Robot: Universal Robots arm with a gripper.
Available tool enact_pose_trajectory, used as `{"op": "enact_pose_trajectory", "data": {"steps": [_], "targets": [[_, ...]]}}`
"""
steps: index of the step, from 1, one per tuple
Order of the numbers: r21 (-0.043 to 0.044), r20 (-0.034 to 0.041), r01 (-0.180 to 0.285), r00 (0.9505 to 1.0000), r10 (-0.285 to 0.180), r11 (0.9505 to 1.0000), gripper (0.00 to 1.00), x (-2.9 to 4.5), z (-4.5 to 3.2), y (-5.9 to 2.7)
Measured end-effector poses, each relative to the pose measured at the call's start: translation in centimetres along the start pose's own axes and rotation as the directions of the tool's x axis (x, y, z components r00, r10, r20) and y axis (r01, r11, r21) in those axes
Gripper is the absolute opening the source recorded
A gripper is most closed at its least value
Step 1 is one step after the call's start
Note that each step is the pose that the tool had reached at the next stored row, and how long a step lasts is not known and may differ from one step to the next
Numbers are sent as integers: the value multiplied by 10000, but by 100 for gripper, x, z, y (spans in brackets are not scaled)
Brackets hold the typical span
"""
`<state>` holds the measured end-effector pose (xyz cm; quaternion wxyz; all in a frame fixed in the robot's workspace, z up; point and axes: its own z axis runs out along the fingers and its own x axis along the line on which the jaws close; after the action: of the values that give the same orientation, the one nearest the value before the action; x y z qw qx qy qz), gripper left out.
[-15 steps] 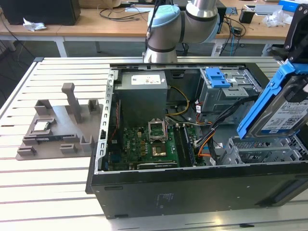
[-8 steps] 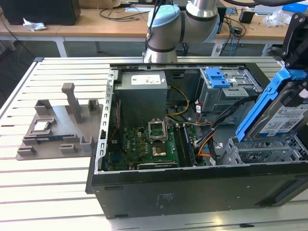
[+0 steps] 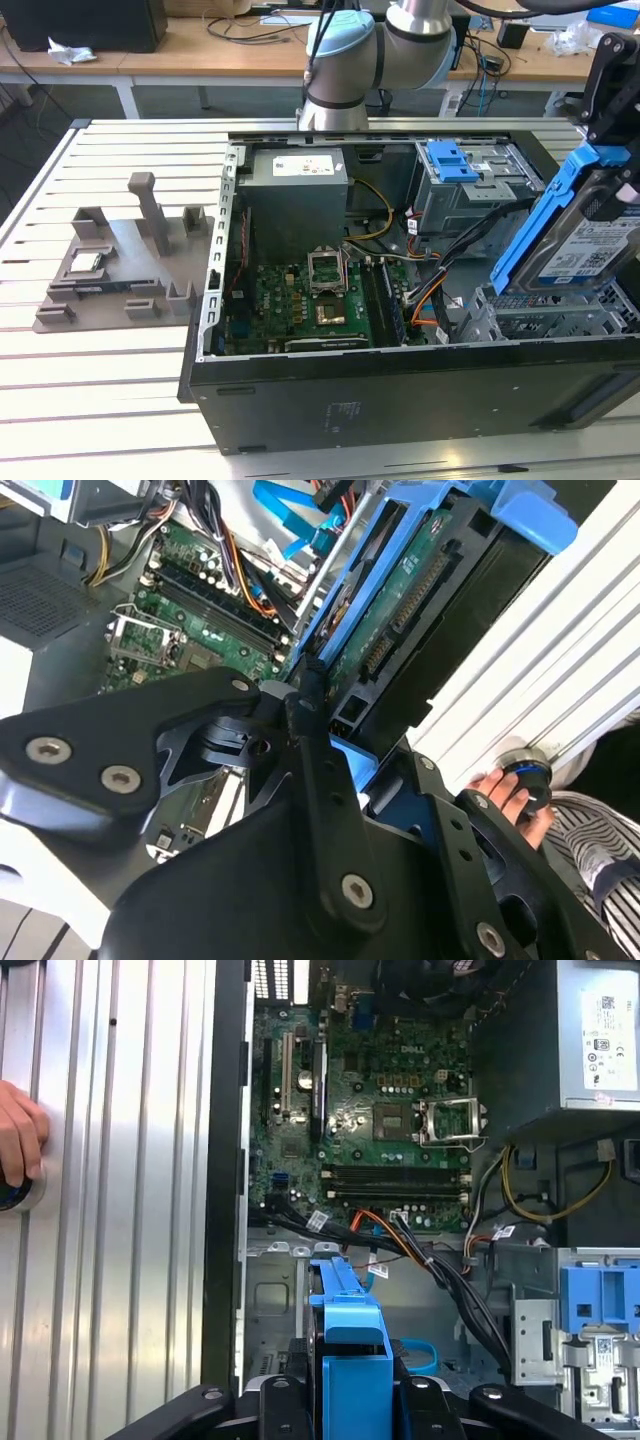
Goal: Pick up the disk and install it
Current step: 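Insert the disk into the insertion slot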
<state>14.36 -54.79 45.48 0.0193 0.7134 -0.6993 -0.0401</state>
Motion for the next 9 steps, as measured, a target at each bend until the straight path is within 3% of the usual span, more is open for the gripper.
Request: {"op": "enact_pose_trajectory", "data": {"steps": [4,9], "targets": [[3,-114,-159,9998,159,9999,36,-21,28,-4],[4,-111,-179,9998,179,9998,36,-30,58,-7]]}}
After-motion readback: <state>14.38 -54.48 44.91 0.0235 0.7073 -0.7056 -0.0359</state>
